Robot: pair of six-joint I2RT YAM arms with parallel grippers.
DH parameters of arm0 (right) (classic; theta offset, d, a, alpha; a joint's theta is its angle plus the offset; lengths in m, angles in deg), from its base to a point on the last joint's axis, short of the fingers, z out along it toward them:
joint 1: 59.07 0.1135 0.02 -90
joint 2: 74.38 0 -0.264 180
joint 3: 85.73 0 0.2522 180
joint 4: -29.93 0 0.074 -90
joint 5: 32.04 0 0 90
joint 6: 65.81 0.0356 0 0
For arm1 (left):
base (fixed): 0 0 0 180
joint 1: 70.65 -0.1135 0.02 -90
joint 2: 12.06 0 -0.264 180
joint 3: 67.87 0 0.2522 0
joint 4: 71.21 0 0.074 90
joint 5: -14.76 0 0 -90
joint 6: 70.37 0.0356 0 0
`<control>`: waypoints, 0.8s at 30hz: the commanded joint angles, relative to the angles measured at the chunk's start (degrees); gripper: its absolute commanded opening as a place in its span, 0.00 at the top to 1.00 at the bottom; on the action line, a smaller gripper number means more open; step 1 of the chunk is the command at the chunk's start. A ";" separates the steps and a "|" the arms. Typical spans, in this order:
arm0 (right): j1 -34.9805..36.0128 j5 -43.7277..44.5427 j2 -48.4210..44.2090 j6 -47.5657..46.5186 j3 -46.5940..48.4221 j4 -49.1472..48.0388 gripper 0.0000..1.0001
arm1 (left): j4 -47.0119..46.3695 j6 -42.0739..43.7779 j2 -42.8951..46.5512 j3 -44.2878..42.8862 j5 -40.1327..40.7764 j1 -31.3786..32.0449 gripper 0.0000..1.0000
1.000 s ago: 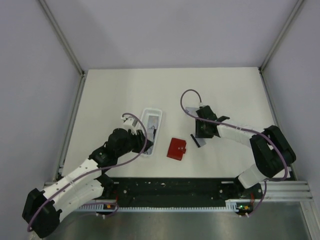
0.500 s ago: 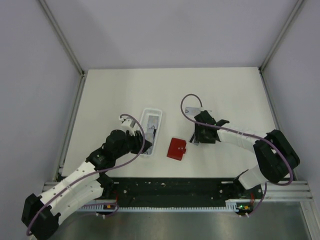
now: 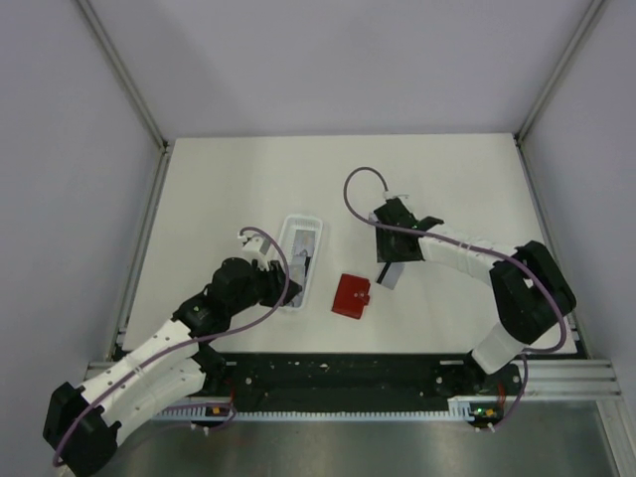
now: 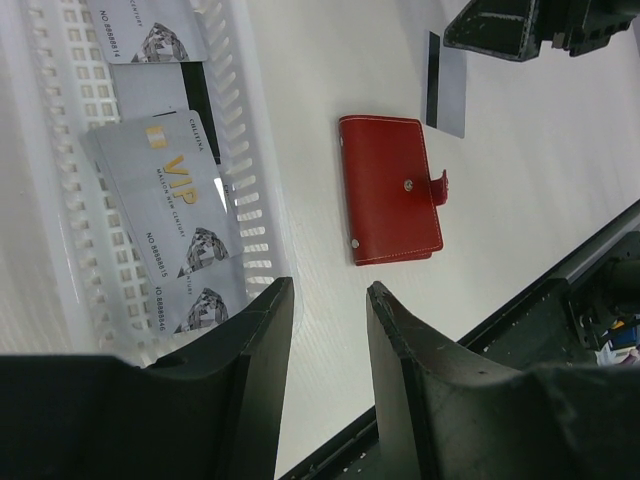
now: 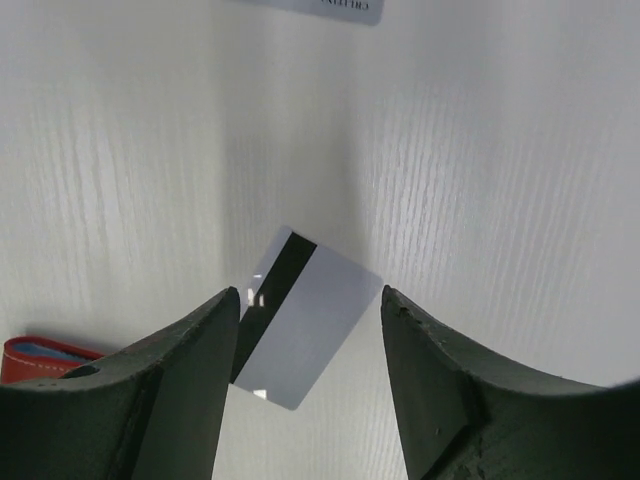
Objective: Put the credit cards into the card holder
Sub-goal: Move the credit card to the corner of the board.
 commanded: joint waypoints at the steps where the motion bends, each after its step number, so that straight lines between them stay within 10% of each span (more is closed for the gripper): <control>1: 0.57 1.82 4.59 -5.57 5.00 -1.82 0.42 | -2.14 0.80 -0.38 -1.69 -0.29 0.03 0.59; 24: -0.49 -1.87 9.96 -6.19 0.79 -8.06 0.52 | -1.43 0.89 -0.21 -1.16 0.15 -0.06 0.59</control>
